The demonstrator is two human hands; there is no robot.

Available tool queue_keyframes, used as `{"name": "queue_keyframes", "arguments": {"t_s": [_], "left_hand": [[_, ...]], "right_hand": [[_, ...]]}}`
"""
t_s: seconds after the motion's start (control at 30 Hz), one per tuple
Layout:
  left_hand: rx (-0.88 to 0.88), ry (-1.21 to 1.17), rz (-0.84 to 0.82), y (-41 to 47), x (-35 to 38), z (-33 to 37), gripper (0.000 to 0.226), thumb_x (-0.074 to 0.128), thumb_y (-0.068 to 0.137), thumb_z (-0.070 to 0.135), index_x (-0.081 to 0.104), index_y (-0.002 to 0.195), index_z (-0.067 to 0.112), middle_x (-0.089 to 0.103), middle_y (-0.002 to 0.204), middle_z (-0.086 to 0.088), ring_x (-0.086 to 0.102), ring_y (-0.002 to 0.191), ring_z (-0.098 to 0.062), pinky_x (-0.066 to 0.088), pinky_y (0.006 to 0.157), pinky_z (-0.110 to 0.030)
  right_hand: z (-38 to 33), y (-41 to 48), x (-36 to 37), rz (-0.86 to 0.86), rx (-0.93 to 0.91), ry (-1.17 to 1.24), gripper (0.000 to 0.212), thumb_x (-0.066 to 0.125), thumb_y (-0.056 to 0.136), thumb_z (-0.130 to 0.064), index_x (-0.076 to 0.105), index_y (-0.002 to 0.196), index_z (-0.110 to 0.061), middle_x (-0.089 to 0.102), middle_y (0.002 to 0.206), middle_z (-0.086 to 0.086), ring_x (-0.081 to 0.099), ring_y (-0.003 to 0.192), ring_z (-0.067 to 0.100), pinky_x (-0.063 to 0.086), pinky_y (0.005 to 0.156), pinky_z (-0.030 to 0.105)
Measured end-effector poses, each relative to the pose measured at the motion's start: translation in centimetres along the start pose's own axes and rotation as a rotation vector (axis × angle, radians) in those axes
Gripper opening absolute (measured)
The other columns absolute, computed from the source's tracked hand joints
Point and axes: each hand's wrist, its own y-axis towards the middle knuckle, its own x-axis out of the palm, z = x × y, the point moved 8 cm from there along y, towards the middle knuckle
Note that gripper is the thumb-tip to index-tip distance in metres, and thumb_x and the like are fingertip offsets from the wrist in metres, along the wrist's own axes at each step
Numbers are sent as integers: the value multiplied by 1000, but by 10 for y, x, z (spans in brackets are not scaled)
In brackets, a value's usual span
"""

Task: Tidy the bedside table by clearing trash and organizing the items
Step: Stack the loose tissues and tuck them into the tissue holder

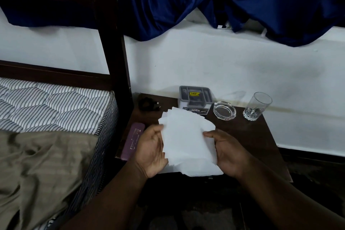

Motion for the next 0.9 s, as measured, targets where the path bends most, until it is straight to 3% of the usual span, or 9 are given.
{"name": "queue_keyframes", "arguments": {"t_s": [0.1,0.2,0.37,0.53,0.73,0.83,0.9], "left_hand": [[-17,43,27,0,-4,0,65,45,97,59,63,140,13,63,141,-16,59,131,-34,39,116,-49],[-48,97,29,1,-3,-7,54,56,94,50,70,131,12,67,137,-16,66,124,-34,54,102,-48],[-131,155,30,1,-4,-18,47,66,92,40,72,128,11,67,137,-17,67,123,-34,60,91,-46],[-149,151,39,5,-10,-20,56,57,96,54,70,131,13,64,141,-17,61,130,-35,51,106,-48],[-128,123,39,12,-14,-22,71,38,97,71,70,131,18,66,140,-13,65,126,-32,59,93,-45],[-122,120,43,13,-15,-22,72,36,96,73,71,130,19,67,138,-12,67,124,-31,60,91,-45],[-109,107,42,14,-16,-21,72,36,97,72,72,129,18,67,137,-13,67,123,-31,60,90,-44]], "right_hand": [[-15,-1,-7,83,-126,-179,38,65,85,-4,66,122,-8,69,125,21,61,121,47,41,103,69],[-28,-5,-4,108,-227,-327,43,67,84,2,61,125,-13,72,120,17,66,115,43,44,100,71],[-35,-7,4,33,-327,-481,51,72,88,-3,55,132,-24,72,123,8,68,116,32,51,103,59],[-36,-4,3,15,-428,-461,44,74,87,-27,60,129,-27,72,124,2,69,117,25,52,104,54],[-41,-8,-16,336,-597,-491,18,72,93,-25,64,108,-22,73,114,3,70,108,19,56,98,46],[-45,-15,-21,471,-655,-555,11,74,91,-23,63,91,-22,73,93,-4,70,87,3,54,76,25],[-51,-21,-20,540,-720,-611,23,74,90,-19,56,78,-25,63,76,-10,59,67,-4,44,67,15]]}}
